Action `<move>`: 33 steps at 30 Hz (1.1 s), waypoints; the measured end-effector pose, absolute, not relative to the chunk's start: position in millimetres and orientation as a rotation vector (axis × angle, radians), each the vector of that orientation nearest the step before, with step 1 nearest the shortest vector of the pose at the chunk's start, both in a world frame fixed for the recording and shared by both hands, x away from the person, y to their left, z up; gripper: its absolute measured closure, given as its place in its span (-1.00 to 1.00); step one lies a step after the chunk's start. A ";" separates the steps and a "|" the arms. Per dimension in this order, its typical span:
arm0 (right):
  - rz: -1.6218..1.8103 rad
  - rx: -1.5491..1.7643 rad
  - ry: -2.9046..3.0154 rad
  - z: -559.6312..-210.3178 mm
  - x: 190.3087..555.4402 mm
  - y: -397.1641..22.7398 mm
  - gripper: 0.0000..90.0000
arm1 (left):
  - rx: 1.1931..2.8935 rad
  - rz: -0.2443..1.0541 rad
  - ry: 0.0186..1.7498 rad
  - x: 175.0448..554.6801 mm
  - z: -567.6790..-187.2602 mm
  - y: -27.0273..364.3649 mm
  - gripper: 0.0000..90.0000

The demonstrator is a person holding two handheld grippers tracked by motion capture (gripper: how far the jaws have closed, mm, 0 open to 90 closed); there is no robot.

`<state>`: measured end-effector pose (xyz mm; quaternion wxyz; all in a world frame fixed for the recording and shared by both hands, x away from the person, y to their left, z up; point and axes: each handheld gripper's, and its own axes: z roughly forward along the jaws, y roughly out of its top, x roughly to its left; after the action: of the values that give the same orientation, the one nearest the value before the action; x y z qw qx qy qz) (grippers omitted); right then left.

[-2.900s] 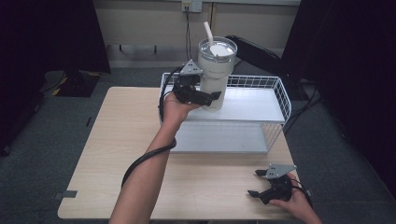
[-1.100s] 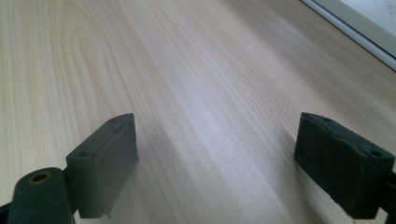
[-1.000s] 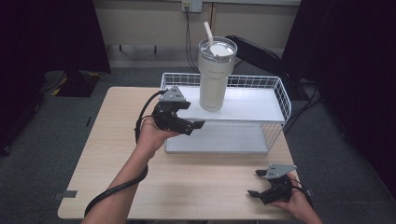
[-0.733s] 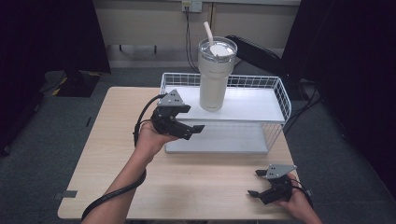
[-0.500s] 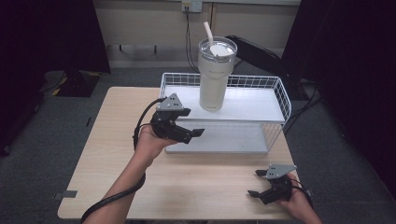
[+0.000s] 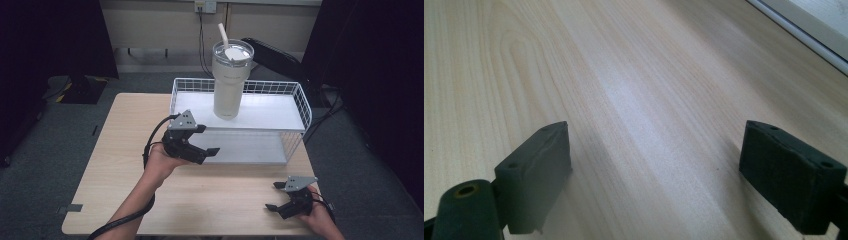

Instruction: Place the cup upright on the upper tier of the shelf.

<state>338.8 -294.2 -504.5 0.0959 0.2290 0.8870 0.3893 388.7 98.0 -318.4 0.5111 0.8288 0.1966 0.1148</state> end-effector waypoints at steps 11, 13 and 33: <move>1.154 0.679 2.628 -504.5 338.8 -294.2 -0.72 | 2.004 0.230 0.471 377.9 -343.3 103.8 -0.65; 1.154 0.679 2.628 -504.5 338.8 -294.2 -0.72 | 2.002 0.226 0.478 376.7 -347.9 105.9 -0.65; 1.153 0.679 2.628 -504.5 338.7 -294.2 -0.72 | 1.991 0.164 0.549 363.3 -396.5 134.6 -0.65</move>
<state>338.7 -294.2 -504.5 0.0960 0.2290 0.8870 0.3893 363.3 134.6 -396.5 0.5098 0.8268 0.2280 0.0681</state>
